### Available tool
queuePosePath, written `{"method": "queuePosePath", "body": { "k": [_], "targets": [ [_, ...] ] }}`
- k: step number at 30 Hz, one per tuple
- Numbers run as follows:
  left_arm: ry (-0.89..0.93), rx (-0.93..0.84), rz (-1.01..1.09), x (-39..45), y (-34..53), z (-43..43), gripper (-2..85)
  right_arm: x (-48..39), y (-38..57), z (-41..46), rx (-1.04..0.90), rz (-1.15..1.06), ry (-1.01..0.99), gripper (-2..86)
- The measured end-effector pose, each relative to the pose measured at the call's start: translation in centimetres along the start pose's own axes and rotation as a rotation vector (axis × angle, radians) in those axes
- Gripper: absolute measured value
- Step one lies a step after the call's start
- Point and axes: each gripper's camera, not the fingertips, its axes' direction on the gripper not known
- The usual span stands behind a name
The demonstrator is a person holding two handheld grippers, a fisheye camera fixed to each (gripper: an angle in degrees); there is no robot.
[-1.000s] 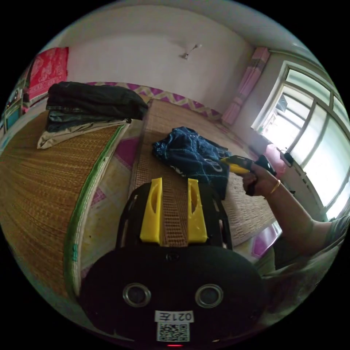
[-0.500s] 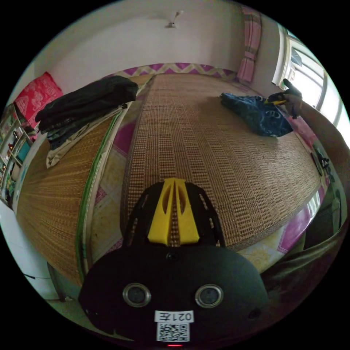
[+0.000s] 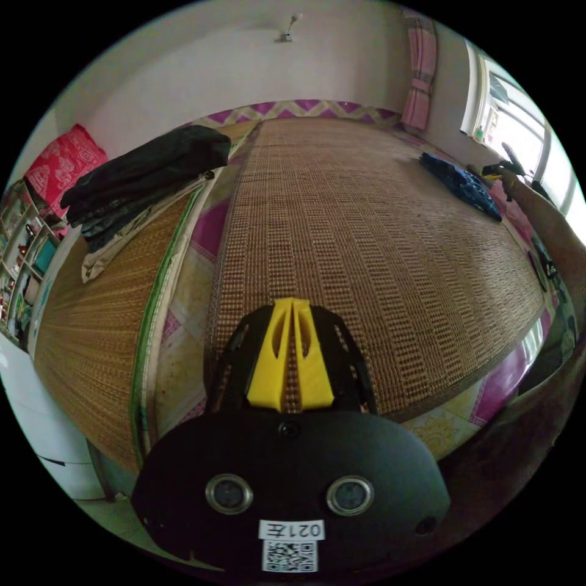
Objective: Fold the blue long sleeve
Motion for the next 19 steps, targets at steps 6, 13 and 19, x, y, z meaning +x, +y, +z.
{"method": "queuePosePath", "body": {
  "k": [6, 13, 19],
  "targets": [
    [0.01, 0.041, 0.015, 0.3, 0.5, -0.1, 1.5, -6.9, 10.8, -7.0, 0.136, -0.282, -0.175, 9.1],
    [0.079, 0.189, 0.051, 1.3, 0.1, -3.4, 12.4, -15.8, 29.7, -13.0, 0.092, -0.382, -0.367, 16.6],
    [0.043, 0.049, -0.028, 1.3, -3.0, 1.3, 26.2, -20.1, 36.5, -12.6, 0.023, -0.257, -0.366, 23.2]
  ]
}}
